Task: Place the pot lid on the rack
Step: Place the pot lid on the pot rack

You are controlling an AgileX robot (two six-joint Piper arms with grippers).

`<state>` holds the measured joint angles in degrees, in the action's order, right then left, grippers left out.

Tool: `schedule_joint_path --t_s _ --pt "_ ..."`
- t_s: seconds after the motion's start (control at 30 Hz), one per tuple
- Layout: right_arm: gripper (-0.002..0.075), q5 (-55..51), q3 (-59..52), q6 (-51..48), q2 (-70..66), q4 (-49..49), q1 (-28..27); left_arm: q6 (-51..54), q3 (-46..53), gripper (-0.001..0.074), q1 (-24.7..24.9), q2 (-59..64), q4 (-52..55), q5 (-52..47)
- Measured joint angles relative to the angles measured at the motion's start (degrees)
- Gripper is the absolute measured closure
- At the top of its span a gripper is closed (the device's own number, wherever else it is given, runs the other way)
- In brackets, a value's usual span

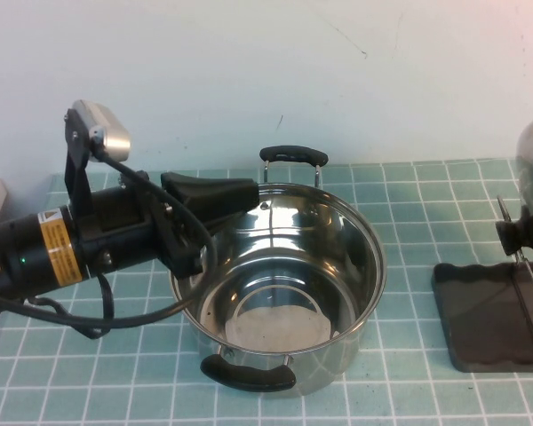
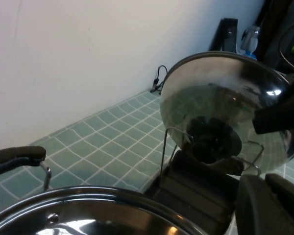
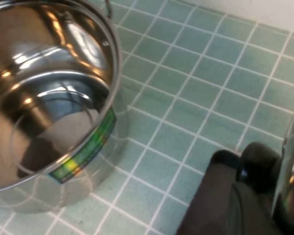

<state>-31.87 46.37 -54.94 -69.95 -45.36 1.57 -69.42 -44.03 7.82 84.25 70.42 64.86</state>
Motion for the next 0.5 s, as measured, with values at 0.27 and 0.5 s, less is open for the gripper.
schedule_joint_path --t_s 0.27,0.5 --pt "0.0492 1.28 0.09 -0.26 -1.59 0.27 0.00 0.00 0.00 0.0734 0.00 0.00 2.77 -0.25" --pt "0.0459 1.04 0.60 3.18 4.88 6.18 0.00 -0.29 0.00 0.0734 0.00 -2.10 5.70 -8.18"
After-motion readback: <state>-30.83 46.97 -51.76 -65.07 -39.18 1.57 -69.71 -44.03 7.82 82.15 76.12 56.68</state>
